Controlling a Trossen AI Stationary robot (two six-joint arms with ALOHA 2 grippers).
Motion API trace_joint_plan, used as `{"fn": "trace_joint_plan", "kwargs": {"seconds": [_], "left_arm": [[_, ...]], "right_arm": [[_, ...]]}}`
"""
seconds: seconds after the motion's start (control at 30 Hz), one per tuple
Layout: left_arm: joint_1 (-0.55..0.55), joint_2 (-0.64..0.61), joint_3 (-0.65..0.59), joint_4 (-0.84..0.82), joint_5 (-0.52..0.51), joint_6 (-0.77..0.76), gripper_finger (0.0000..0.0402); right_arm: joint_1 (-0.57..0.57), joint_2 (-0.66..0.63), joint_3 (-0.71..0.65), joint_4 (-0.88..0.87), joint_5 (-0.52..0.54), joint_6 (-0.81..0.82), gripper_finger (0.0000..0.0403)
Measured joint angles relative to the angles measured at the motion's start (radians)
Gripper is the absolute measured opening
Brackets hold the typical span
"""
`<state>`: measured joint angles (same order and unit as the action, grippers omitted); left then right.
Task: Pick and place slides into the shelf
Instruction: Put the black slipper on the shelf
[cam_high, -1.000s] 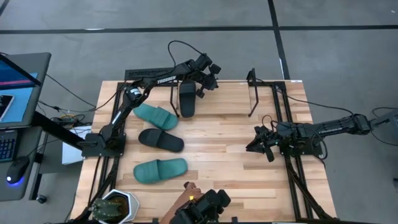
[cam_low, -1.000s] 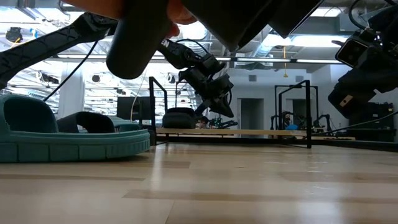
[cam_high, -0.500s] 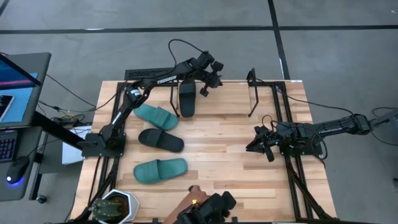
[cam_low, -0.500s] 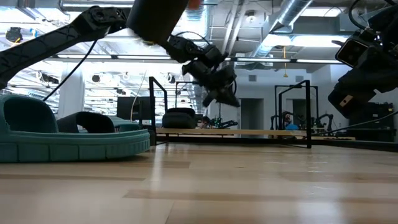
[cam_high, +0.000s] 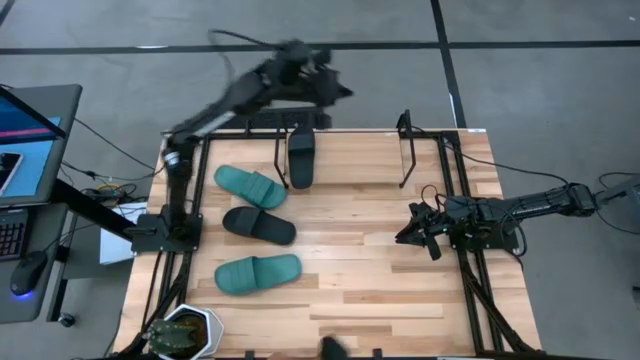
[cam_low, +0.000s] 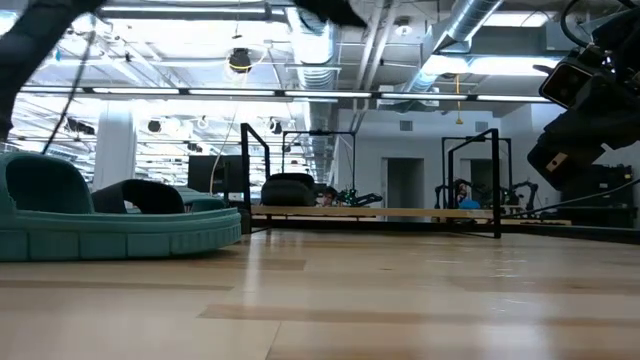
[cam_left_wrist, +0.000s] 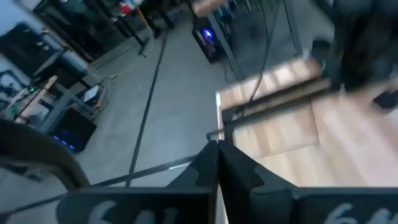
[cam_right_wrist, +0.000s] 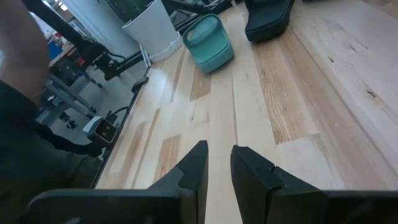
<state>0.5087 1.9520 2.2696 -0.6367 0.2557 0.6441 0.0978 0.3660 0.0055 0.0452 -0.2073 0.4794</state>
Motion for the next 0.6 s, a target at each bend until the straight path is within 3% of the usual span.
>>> {"fn": "trace_joint_plan", "kwargs": {"seconds": [0.23, 0.47, 0.6], "left_arm": [[-0.017, -0.209, 0.000, -0.267, -0.058, -0.262, 0.0000], [-0.132, -0.265, -0.001, -0.636, -0.329, -0.395, 0.0000], [-0.216, -0.271, -0.046, -0.714, -0.454, -0.464, 0.0000]], "right_arm": [[0.000, 0.000, 0.000, 0.000, 0.000, 0.000, 0.0059], [0.000, 0.000, 0.000, 0.000, 0.000, 0.000, 0.0059], [0.000, 0.000, 0.000, 0.000, 0.000, 0.000, 0.0059]]}}
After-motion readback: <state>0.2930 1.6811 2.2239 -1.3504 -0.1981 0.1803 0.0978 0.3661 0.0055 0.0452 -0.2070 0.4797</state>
